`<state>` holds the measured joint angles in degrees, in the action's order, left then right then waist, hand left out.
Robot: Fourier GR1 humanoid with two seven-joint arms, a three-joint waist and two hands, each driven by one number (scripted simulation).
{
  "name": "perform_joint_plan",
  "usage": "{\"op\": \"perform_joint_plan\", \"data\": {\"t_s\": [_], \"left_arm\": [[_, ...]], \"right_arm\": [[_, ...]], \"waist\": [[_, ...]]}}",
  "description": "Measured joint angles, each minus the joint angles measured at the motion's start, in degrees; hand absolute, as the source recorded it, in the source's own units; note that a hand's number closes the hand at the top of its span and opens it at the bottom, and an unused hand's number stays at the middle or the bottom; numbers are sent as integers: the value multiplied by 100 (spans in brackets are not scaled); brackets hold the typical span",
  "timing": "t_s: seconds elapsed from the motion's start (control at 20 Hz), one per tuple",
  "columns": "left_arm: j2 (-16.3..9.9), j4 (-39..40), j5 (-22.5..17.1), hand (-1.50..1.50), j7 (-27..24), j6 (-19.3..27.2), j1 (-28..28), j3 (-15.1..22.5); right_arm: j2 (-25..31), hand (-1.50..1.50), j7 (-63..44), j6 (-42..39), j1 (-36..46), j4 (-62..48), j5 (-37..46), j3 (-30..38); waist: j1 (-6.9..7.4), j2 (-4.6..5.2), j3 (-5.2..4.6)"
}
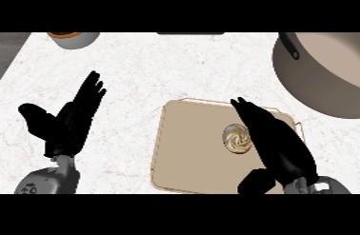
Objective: Pick the cupcake from the tray and place it in the pot
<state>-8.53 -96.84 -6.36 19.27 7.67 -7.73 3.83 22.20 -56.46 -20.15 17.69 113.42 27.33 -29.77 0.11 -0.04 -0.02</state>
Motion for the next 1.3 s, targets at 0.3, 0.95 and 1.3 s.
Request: {"op": "perform_joint_plan", "data": {"t_s": [0.3,0.95,1.3], "left_arm": [[38,-37,11,0,3,-35,18,-71],[186,41,112,0,-50,-133,23,-95],[248,136,198,0,-111,-158,6,-134]], "right_arm": [[-237,-150,39,-86,17,-496,380,90],[-859,-150,355,-345,193,-1870,1148,135],[-1069,-150,516,-548,284,-2463,1487,287]], "waist": [[6,1,-1],[6,6,1],[2,6,2]]}}
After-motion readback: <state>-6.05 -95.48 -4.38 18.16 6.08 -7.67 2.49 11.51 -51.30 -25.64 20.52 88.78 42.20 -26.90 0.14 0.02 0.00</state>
